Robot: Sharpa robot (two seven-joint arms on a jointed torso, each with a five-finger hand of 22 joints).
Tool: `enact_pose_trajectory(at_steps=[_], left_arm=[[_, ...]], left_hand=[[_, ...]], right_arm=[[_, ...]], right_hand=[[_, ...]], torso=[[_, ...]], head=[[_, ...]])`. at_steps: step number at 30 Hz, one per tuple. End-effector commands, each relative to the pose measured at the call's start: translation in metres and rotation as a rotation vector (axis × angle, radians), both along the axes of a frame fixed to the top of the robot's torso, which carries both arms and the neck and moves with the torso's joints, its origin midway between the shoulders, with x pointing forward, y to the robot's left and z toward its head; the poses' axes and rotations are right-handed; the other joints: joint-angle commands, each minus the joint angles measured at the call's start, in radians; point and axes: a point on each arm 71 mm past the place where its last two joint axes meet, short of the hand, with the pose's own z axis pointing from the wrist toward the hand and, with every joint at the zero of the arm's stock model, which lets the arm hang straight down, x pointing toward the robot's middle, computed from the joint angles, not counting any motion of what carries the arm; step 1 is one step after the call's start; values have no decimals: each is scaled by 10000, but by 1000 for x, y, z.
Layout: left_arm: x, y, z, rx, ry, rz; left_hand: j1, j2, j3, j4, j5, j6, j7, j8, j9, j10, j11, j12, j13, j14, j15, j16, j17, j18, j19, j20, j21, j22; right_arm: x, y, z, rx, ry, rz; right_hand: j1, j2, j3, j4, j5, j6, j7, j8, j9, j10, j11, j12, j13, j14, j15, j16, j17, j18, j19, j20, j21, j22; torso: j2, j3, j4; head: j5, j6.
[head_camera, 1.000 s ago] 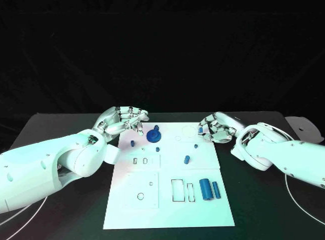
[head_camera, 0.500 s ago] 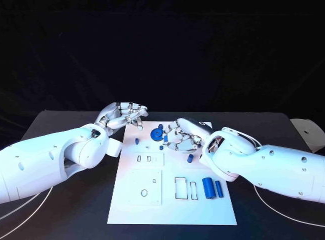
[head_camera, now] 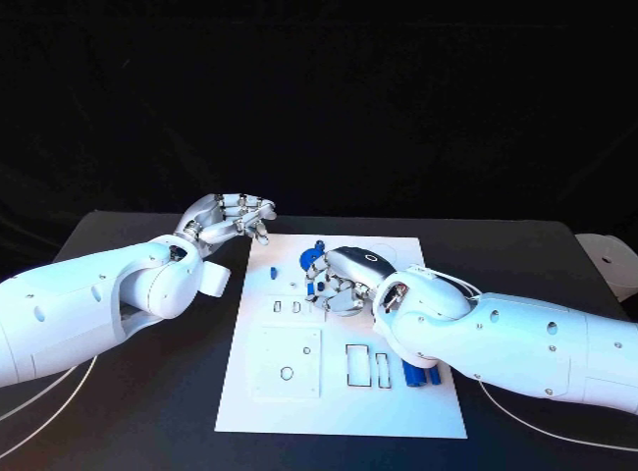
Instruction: Assemble the parts on the task board
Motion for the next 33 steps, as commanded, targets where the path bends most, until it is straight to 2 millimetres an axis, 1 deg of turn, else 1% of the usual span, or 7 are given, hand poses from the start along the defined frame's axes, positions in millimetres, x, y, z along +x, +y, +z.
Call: enact_pose_trajectory(at_steps=[1,7,10,13,19,26,33], left_arm=[[-1,-3,2,-212,-63,-202],[-1,-4,2,-214,-61,-196],[-1,-5,2,-224,-59,-216],[-2,-7,2,-238,-52,-255],[-4,-10,3,-276,-28,-367],[-4,-13,3,-296,-9,-434],[-4,-12,3,-291,0,-428]], left_hand=[[-63,39,55,-22,37,-68,64,41,13,-54,25,44,9,-69,21,-47,-14,44,-89,-2,-51,-12],[-64,39,55,-21,36,-69,65,41,14,-55,26,44,9,-70,21,-52,-17,45,-93,-1,-54,-15],[-65,38,55,-20,37,-70,66,41,15,-57,27,44,9,-72,22,-57,-20,45,-96,0,-56,-16],[-65,38,55,-20,37,-70,66,41,15,-57,27,44,9,-72,22,-57,-20,45,-96,0,-56,-16],[-71,38,54,-17,37,-75,70,39,16,-64,30,42,8,-77,25,-70,-27,45,-104,3,-63,-21],[-89,40,49,-5,36,-83,76,35,18,-73,35,40,7,-77,29,-85,-36,45,-113,7,-71,-27],[-97,40,47,-1,37,-87,77,34,20,-78,37,39,6,-74,31,-92,-41,46,-116,10,-75,-30]], right_arm=[[-1,2,-7,-688,14,-44],[-3,10,-15,-880,108,54],[-3,12,-19,-1028,226,48],[-3,13,-21,-1082,281,31],[-3,14,-25,-1135,360,26],[-4,15,-27,-1187,405,48],[-4,17,-29,-1273,472,95]], right_hand=[[-14,89,-6,67,-25,55,-153,63,277,114,-50,-43,1387,949,-80,40,2194,-90,510,-63,-71,1200],[-45,65,-24,76,-44,51,-153,68,284,116,-49,-41,1390,947,-79,37,2185,-88,507,-63,-80,1190],[-87,44,-44,95,-75,41,-150,69,291,103,-47,-57,1375,945,-78,33,2175,-86,505,-62,-87,1183],[-93,41,-46,98,-79,38,-149,68,291,107,-46,-52,1380,945,-78,34,2176,-87,506,-62,-85,1186],[-93,41,-46,98,-79,38,-149,68,291,107,-46,-52,1380,945,-78,34,2176,-87,506,-62,-85,1186],[-104,33,-50,101,-87,29,-150,66,294,102,-46,-59,1374,942,-77,29,2163,-82,498,-61,-102,1164],[-153,-102,-99,84,-142,-80,-113,19,290,49,-21,-120,1317,938,-63,22,2145,-75,488,-54,-130,1134]], torso=[[12,10,-20],[13,24,-15],[19,24,0],[12,15,-12],[20,31,-24],[4,25,-28],[8,27,-20]], head=[[35,-36],[67,-76],[-15,-92],[-36,-103],[-29,-129],[-4,-161],[53,-185]])
